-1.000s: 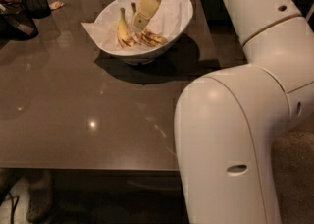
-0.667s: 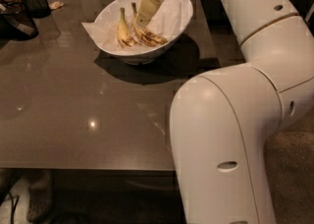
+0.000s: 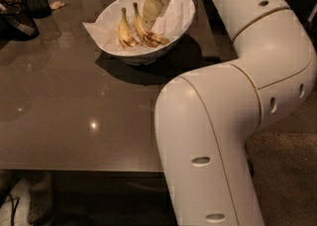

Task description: Pick banana from white bowl

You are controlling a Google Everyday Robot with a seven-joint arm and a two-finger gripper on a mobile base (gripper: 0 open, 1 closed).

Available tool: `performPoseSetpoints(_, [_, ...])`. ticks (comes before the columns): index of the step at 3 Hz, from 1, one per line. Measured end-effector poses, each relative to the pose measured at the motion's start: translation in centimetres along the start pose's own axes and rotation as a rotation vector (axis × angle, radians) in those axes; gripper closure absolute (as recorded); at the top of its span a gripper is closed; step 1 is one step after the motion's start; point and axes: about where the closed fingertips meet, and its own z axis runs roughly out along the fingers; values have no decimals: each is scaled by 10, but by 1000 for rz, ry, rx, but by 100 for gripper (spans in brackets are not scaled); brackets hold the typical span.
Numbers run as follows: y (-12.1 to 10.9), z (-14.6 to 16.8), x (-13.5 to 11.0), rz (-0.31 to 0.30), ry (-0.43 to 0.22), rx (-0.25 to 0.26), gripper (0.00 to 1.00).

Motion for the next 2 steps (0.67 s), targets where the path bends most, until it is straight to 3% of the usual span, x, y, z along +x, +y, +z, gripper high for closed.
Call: performPoseSetpoints(2, [-11,27,19,95,75,-8,48])
